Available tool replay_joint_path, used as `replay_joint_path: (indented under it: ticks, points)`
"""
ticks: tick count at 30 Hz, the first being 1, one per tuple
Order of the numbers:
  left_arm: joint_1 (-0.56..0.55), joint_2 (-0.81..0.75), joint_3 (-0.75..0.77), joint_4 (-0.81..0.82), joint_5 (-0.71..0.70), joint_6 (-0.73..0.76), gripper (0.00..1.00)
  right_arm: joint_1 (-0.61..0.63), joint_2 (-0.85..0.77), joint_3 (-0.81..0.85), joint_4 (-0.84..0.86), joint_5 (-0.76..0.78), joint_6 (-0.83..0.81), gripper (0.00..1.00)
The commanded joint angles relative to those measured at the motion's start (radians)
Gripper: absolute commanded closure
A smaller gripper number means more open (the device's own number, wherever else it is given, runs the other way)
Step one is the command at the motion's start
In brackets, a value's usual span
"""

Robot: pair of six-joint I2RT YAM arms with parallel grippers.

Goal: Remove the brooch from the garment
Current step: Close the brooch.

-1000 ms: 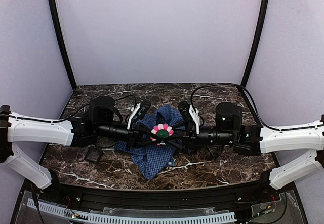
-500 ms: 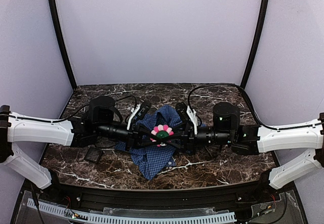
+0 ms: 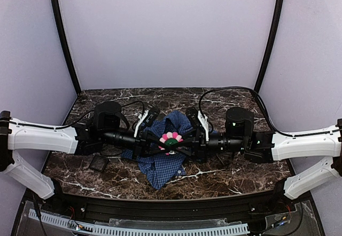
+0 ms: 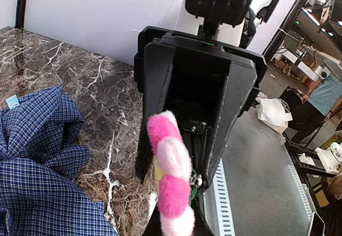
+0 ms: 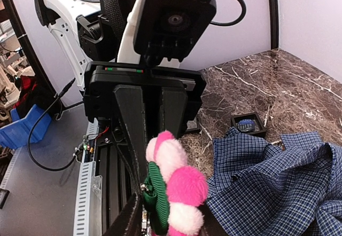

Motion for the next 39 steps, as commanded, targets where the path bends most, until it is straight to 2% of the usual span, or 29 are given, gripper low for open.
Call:
replay_joint_path:
  ticks: [1,6,12,21,22,23,24,26,28,32,35,39]
  points:
    - [-0.005,-0.001,0.024,-0.016,0.018,0.017,0.99,-0.01,-0.009,0.014,0.037,-0.021,0.009,0.76]
    - [-0.006,0.001,0.025,-0.02,0.018,0.017,0.99,-0.013,-0.007,0.011,0.042,-0.025,0.015,0.89]
    - [-0.008,0.001,0.026,-0.024,0.017,0.021,0.99,-0.018,0.002,0.013,0.045,-0.029,0.016,0.99]
    - [-0.008,0.002,0.029,-0.018,0.004,0.027,0.98,-0.019,0.011,0.002,0.079,-0.023,0.034,1.0]
    - [-0.009,0.0,0.027,-0.01,-0.001,0.029,0.94,-0.019,0.007,-0.006,0.099,-0.023,0.042,1.0]
    - [-0.008,-0.002,0.021,-0.004,-0.003,0.031,0.79,-0.018,0.003,-0.014,0.122,-0.024,0.048,1.0]
    - [-0.008,-0.007,0.015,0.013,-0.007,0.035,0.7,-0.018,-0.004,-0.022,0.144,-0.022,0.056,1.0]
    - [-0.008,-0.027,-0.007,0.043,-0.021,0.044,0.36,-0.019,-0.016,-0.034,0.182,-0.01,0.066,1.0]
    - [-0.009,-0.057,-0.035,0.067,-0.049,0.067,0.25,-0.019,-0.031,-0.043,0.214,0.021,0.078,1.0]
    - [-0.009,-0.133,-0.125,0.163,-0.183,0.134,0.14,-0.017,-0.049,-0.052,0.28,0.075,0.11,1.0]
    - [-0.016,-0.162,-0.197,0.266,-0.336,0.212,0.13,-0.017,-0.052,-0.054,0.348,0.068,0.14,1.0]
    - [-0.018,-0.144,-0.266,0.421,-0.436,0.283,0.13,-0.016,-0.048,-0.046,0.417,0.048,0.178,1.0]
